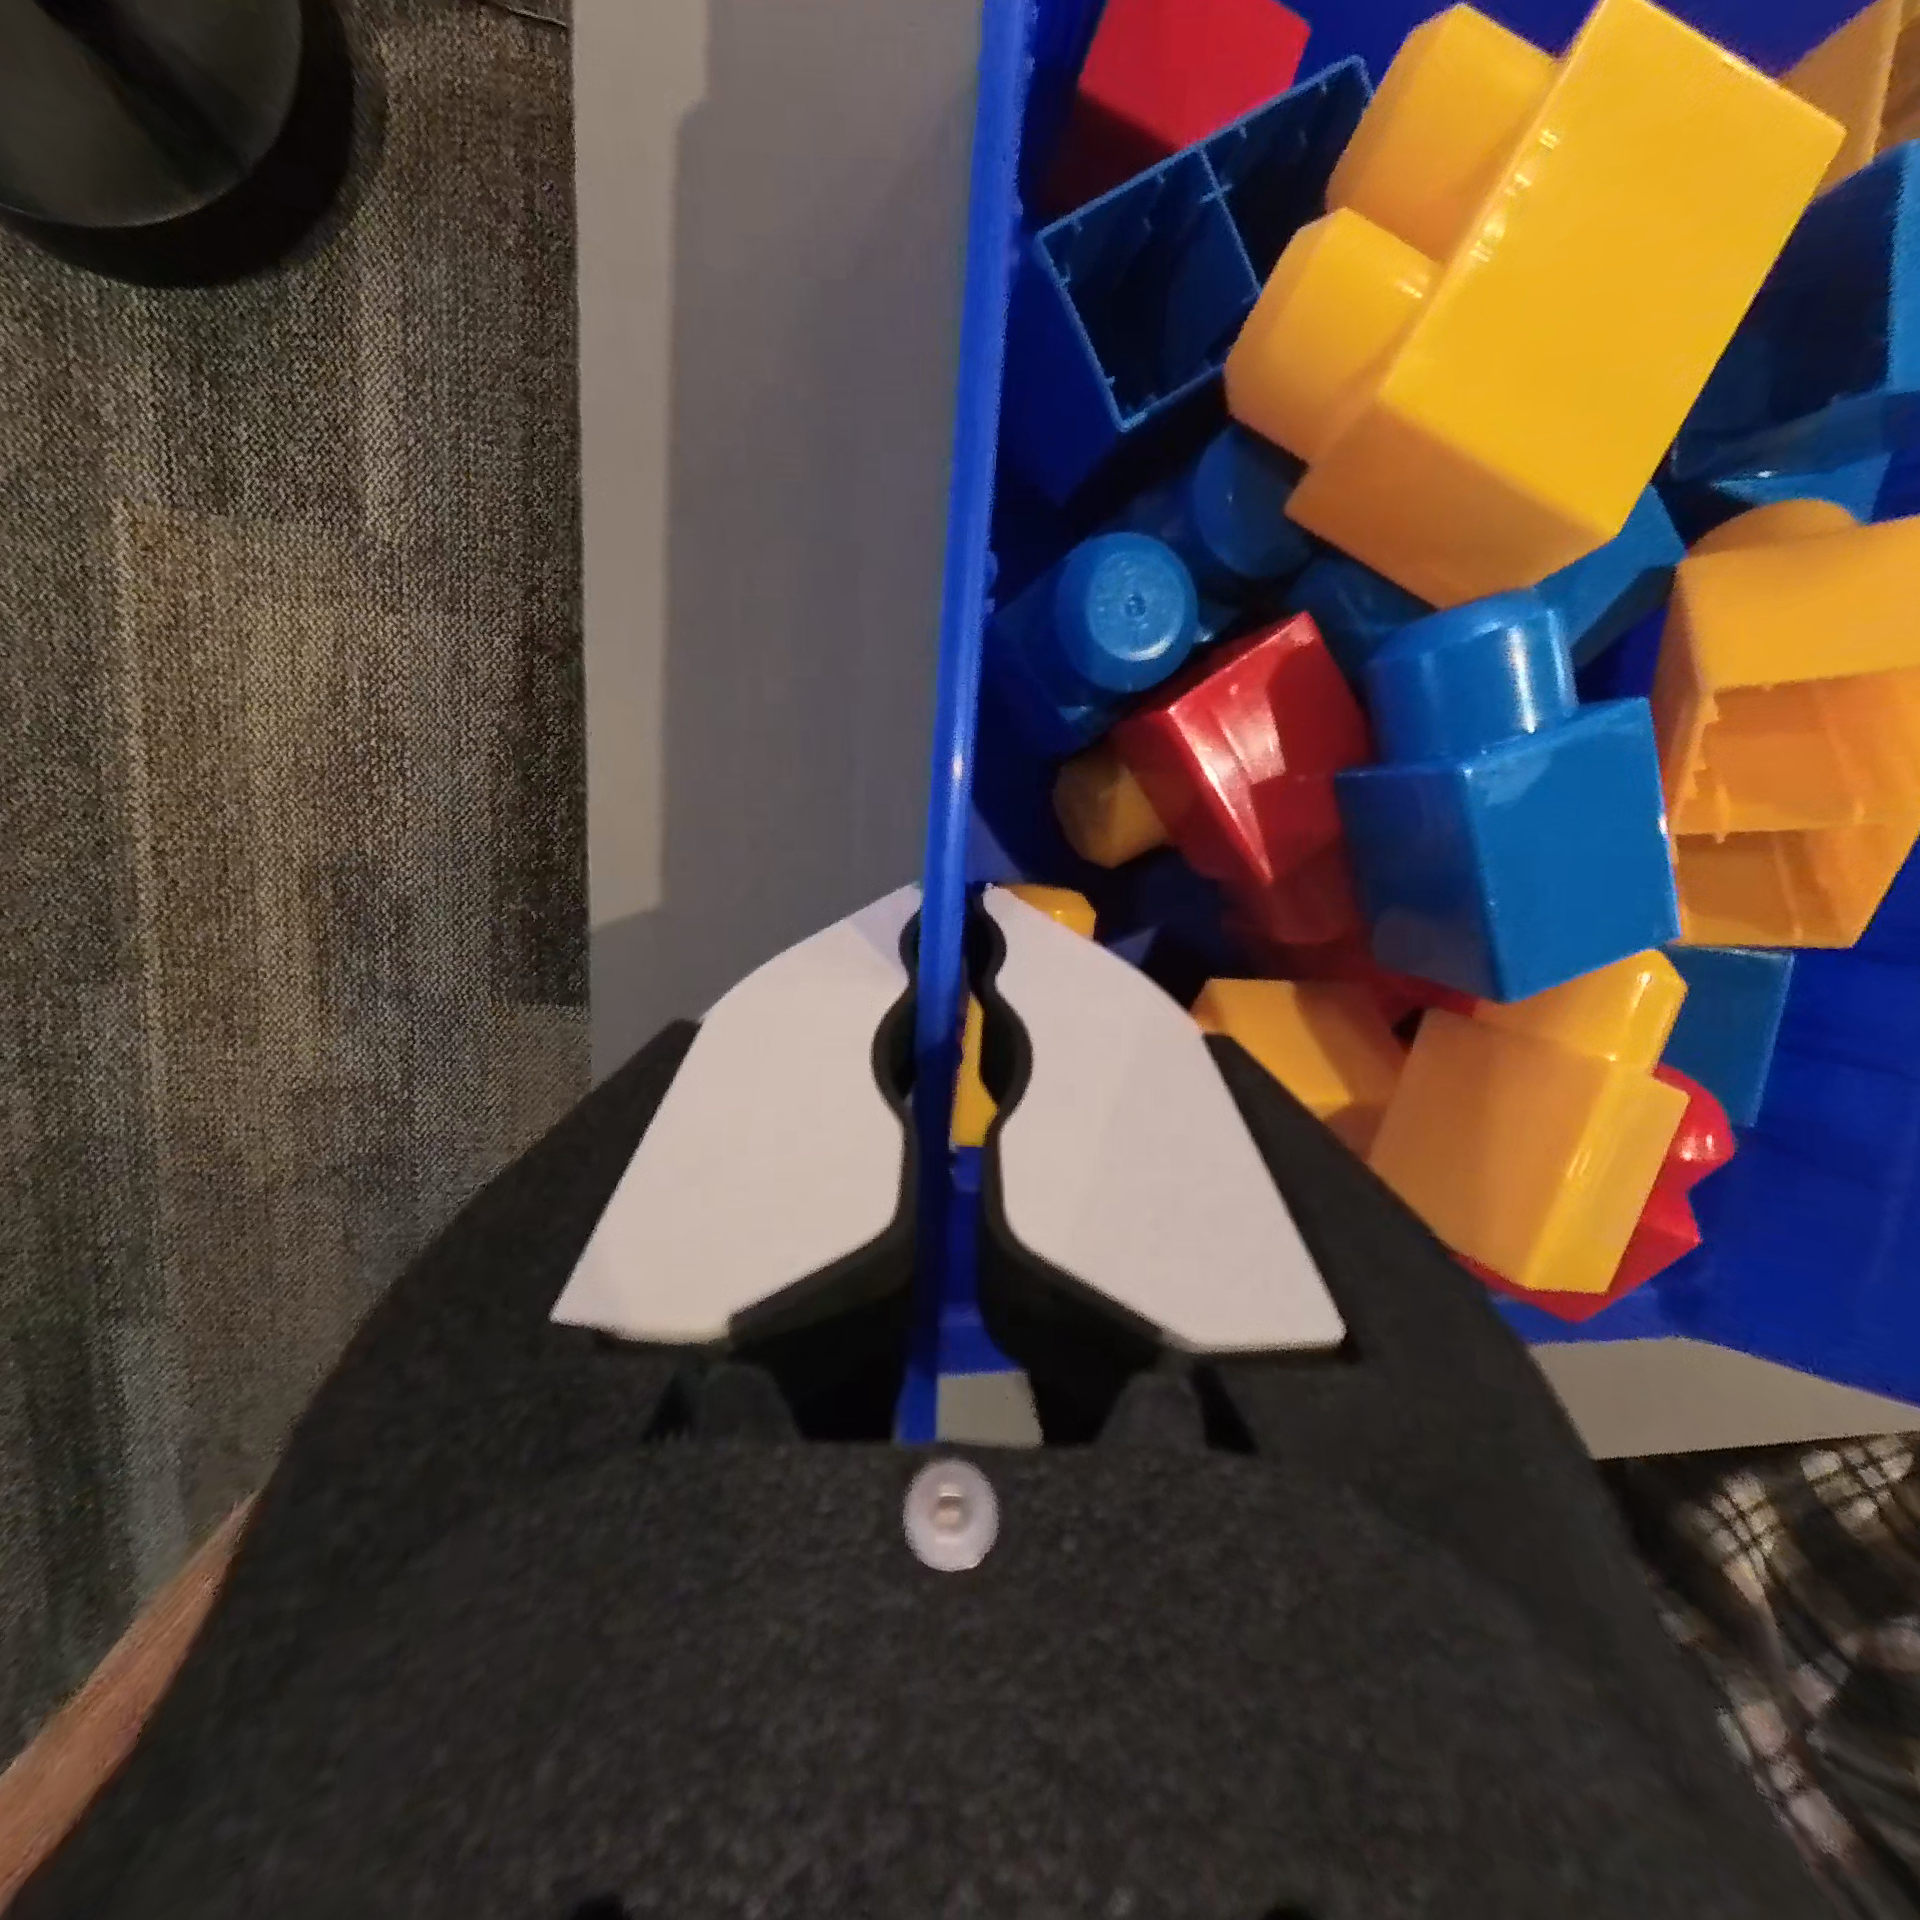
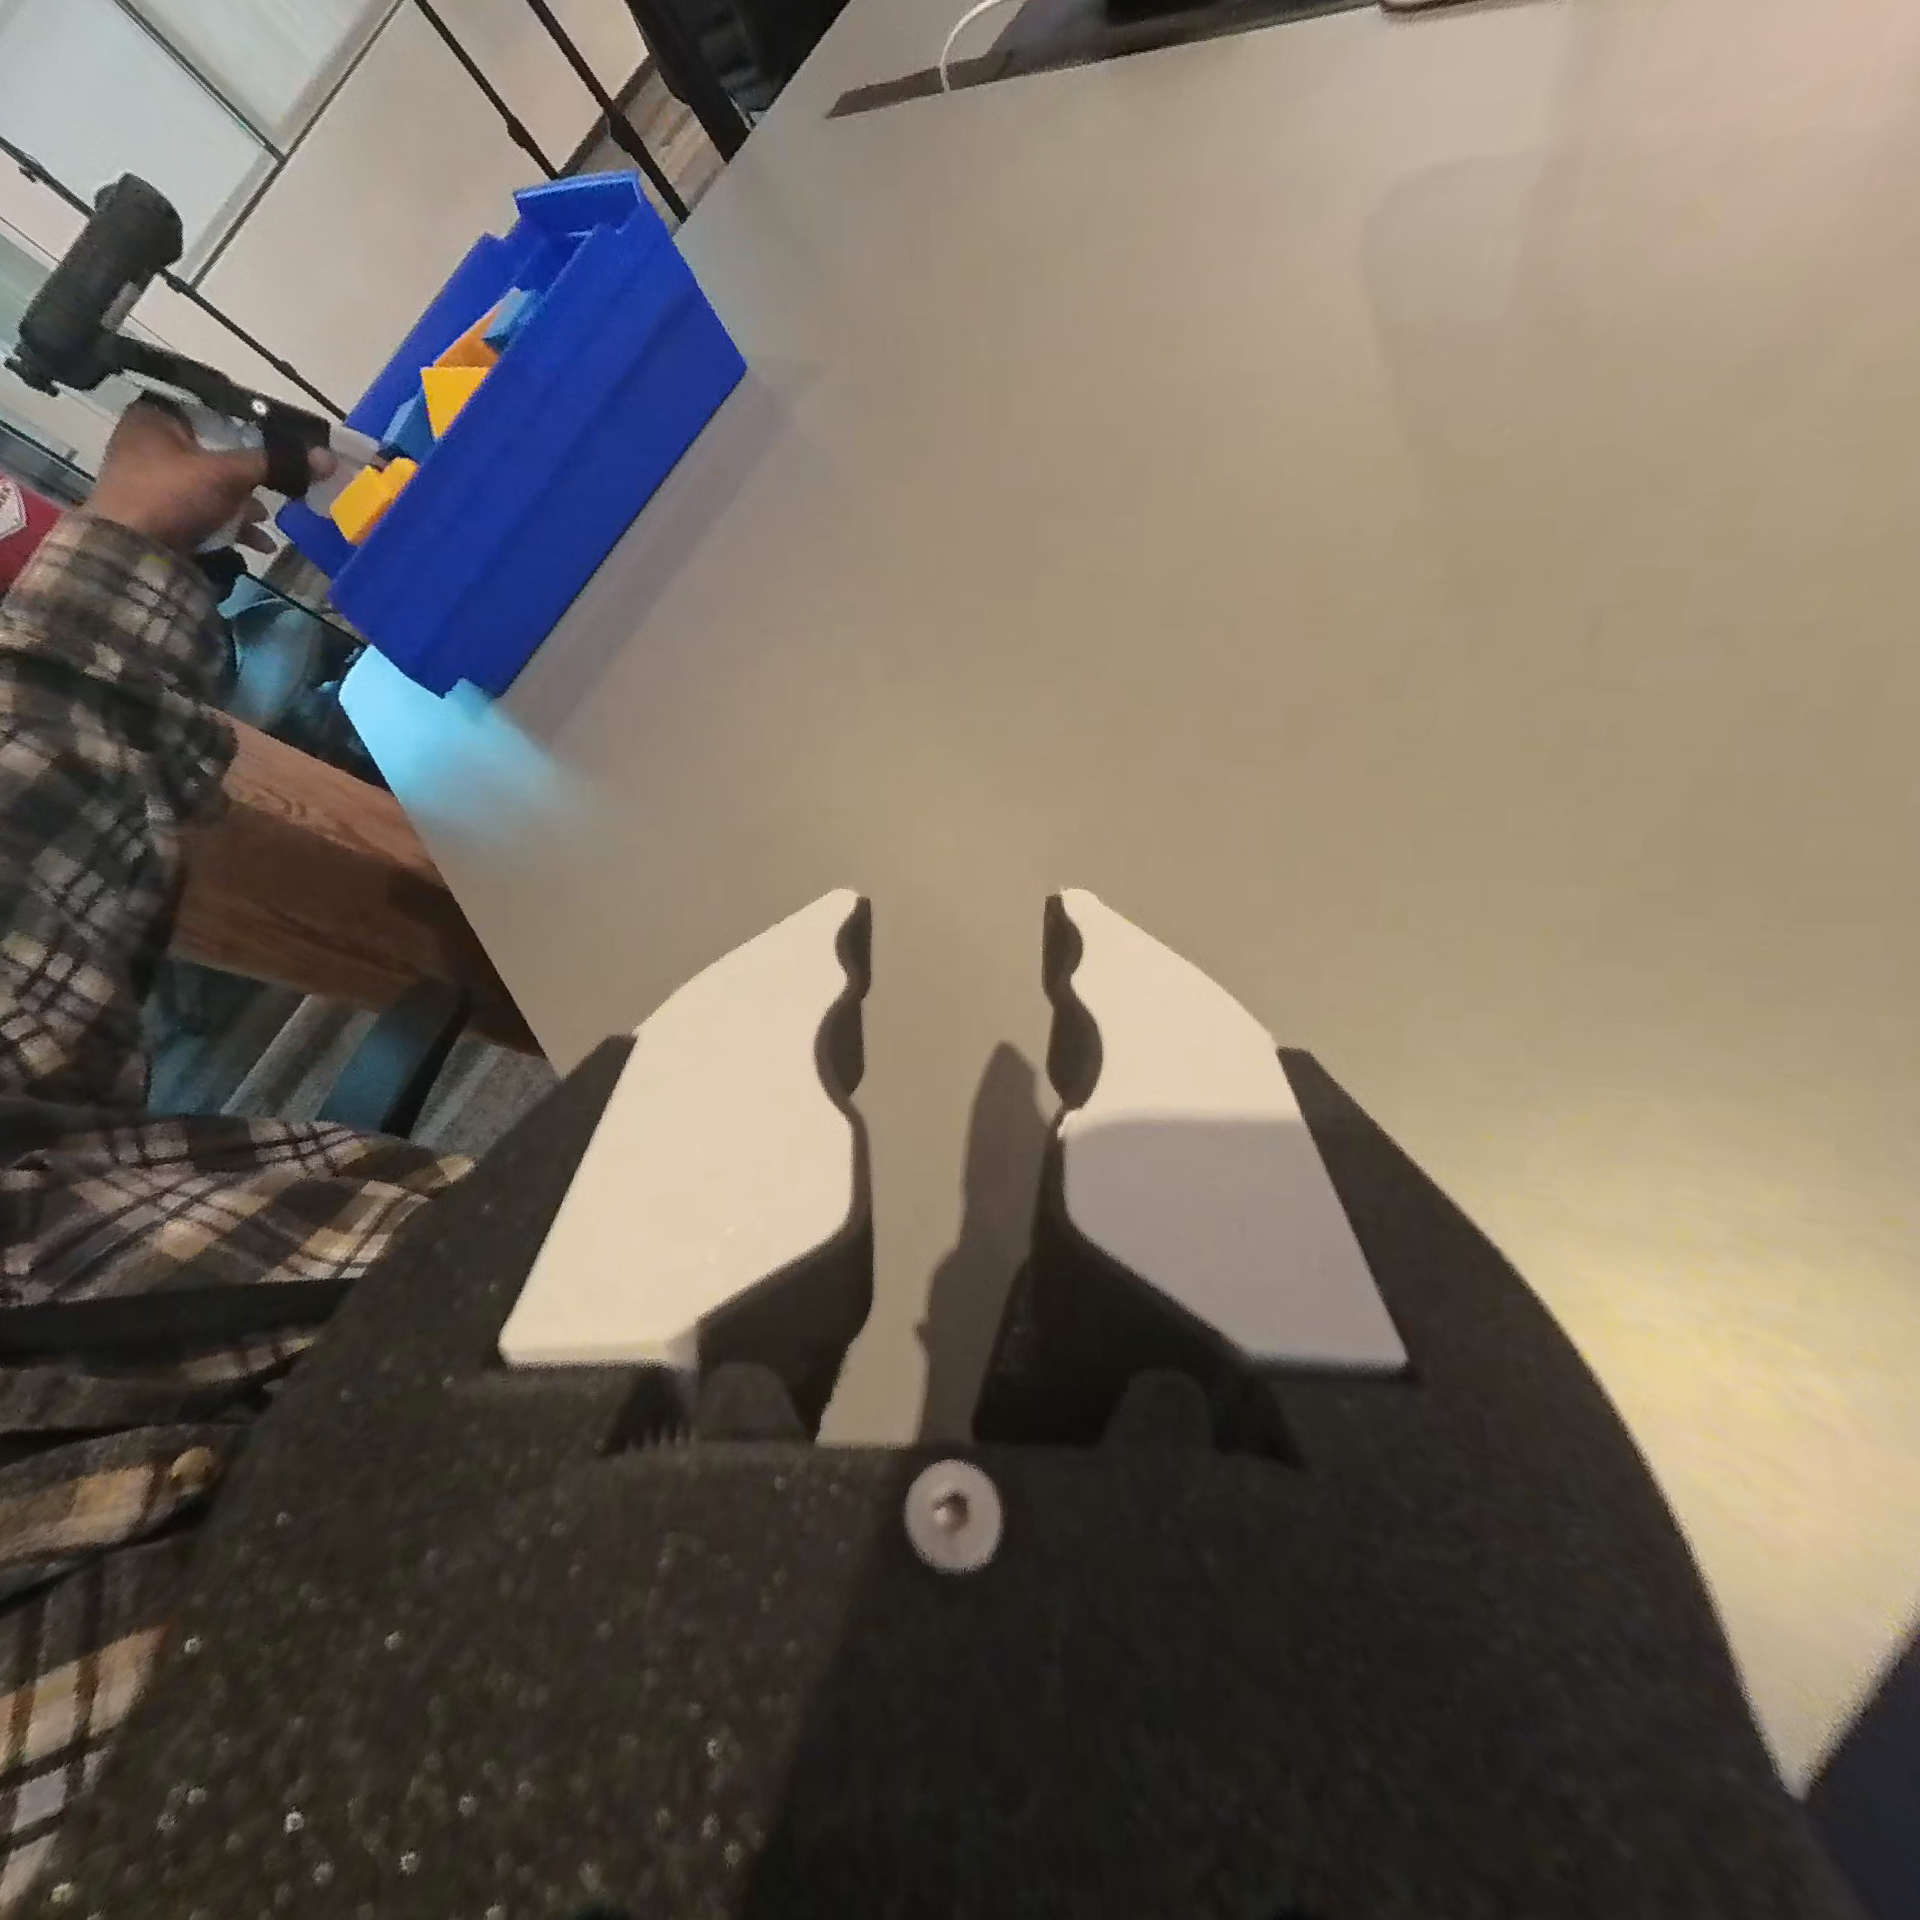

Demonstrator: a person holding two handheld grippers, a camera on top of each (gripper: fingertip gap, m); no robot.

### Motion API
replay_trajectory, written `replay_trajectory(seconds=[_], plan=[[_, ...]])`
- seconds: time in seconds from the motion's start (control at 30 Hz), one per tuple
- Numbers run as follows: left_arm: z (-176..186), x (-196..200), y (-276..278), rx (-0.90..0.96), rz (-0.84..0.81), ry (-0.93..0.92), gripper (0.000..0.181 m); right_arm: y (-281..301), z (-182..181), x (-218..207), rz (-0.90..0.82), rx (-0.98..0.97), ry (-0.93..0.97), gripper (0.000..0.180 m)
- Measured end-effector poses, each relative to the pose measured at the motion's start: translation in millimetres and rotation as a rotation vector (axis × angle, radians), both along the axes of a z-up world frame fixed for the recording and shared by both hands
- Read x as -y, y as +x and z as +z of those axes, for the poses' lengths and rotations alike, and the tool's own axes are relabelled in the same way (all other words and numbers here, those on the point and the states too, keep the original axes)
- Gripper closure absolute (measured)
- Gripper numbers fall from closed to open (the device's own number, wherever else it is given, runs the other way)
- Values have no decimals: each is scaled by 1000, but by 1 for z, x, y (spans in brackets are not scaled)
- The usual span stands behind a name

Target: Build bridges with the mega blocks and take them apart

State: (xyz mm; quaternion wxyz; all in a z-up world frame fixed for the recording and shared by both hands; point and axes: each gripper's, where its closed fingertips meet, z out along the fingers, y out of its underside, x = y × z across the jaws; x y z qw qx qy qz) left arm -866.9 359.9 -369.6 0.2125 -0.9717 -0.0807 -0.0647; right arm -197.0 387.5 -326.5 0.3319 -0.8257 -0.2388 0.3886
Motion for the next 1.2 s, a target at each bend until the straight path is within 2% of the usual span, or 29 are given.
replay_trajectory(seconds=[0.77,0.97,1.03,1.13,1.2], plan=[[1,9,-27,17,174,33,174,4,-4,6,5,-13,-29,148],[1,10,-28,0,161,43,173,3,-5,8,15,-21,-29,148],[4,12,-34,-40,164,56,159,4,-5,8,15,-25,-24,148],[23,13,-42,-76,176,137,119,7,-1,7,8,-40,-7,147],[47,10,-41,-102,133,249,108,10,1,6,5,-56,3,146]])
